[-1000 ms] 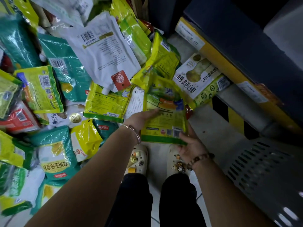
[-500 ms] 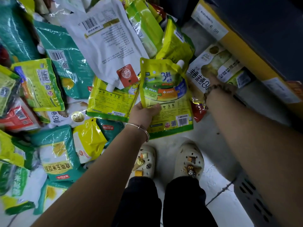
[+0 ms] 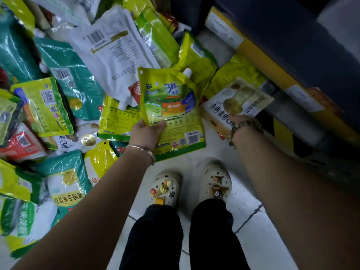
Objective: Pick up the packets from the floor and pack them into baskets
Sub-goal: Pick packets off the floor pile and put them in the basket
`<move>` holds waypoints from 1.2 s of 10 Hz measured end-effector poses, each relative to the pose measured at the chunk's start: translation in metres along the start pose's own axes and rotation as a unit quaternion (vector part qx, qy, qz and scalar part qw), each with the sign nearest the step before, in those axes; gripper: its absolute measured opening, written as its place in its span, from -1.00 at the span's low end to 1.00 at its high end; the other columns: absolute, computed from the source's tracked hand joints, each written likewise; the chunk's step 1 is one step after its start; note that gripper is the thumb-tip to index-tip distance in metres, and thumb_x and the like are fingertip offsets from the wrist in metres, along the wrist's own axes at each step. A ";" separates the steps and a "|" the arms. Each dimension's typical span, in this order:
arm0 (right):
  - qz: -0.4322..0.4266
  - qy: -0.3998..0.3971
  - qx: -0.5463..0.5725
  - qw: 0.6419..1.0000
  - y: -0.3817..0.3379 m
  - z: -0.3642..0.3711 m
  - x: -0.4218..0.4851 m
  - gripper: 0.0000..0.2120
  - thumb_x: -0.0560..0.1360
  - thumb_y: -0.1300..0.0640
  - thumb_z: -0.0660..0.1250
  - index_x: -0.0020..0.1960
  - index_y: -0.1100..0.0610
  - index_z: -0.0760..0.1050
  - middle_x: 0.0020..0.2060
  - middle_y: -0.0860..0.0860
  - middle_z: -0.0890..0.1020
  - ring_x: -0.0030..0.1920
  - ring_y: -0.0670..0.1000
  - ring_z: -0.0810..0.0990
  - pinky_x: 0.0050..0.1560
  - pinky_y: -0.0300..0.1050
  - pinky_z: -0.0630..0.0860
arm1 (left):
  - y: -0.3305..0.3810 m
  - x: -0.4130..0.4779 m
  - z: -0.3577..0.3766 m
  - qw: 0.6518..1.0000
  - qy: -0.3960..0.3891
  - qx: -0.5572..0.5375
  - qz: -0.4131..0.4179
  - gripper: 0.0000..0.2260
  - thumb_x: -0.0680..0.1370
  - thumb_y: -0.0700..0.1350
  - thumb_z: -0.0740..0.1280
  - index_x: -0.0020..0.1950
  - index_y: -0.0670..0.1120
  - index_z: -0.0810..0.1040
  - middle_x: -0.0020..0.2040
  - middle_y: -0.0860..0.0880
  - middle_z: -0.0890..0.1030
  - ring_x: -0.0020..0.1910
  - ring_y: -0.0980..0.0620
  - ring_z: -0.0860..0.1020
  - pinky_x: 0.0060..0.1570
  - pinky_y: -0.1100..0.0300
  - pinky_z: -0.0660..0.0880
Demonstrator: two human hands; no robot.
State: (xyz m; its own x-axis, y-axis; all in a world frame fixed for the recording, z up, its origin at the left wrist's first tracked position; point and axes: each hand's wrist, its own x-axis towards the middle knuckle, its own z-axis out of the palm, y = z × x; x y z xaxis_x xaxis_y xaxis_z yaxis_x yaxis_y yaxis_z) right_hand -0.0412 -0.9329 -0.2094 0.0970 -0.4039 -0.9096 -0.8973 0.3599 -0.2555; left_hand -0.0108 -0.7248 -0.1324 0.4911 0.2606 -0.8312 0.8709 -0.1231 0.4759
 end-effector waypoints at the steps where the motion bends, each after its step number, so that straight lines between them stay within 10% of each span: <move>1: -0.002 0.004 0.011 1.000 0.002 -0.011 -0.058 -0.56 0.59 0.22 0.20 0.44 0.26 0.21 0.42 0.14 0.30 0.39 0.12 0.32 0.08 -0.24 0.37 | 0.017 -0.031 -0.015 0.999 0.008 0.029 0.040 -0.82 0.50 -0.29 0.35 0.10 -0.17 0.52 -0.12 -0.02 0.55 -0.19 0.01 0.52 -0.28 0.40 0.45; 5: -0.152 0.061 0.068 0.984 0.010 -0.085 -0.235 -0.82 0.43 0.29 0.41 0.03 0.20 0.55 -0.03 -0.04 0.57 0.04 0.00 0.51 -0.03 -0.17 0.42 | 0.074 -0.166 -0.074 0.989 -0.037 0.089 0.112 -0.79 0.50 -0.33 0.33 -0.23 -0.05 0.45 -0.61 0.25 0.49 -0.59 0.32 0.49 -0.55 0.48 0.38; 7: -0.225 0.070 0.085 0.968 0.024 -0.164 -0.295 -0.79 0.45 0.24 0.39 -0.30 0.06 0.44 -0.32 -0.12 0.55 -0.34 -0.26 0.52 -0.30 -0.35 0.44 | 0.078 -0.240 -0.059 0.988 -0.074 0.059 0.118 -0.78 0.47 -0.39 0.33 -0.24 -0.08 0.52 -0.51 0.13 0.59 -0.54 0.20 0.54 -0.51 0.33 0.50; 12: -0.156 0.234 0.161 0.946 0.156 -0.434 -0.276 -0.64 0.47 0.27 0.37 -0.39 0.04 0.30 -0.62 -0.24 0.47 -0.49 -0.34 0.45 -0.45 -0.48 0.31 | -0.041 -0.400 0.125 0.920 -0.273 0.213 0.183 -0.75 0.45 -0.37 0.37 -0.19 0.00 0.57 -0.40 0.16 0.63 -0.40 0.30 0.56 -0.34 0.40 0.50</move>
State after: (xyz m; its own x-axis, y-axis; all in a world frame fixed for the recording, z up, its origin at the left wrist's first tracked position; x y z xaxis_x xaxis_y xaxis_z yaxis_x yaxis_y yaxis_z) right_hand -0.3945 -1.1300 0.1438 0.0668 -0.8334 -0.5486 -0.6707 0.3695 -0.6431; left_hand -0.2406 -0.9441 0.1445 0.5892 -0.3786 -0.7138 0.5177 -0.5015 0.6932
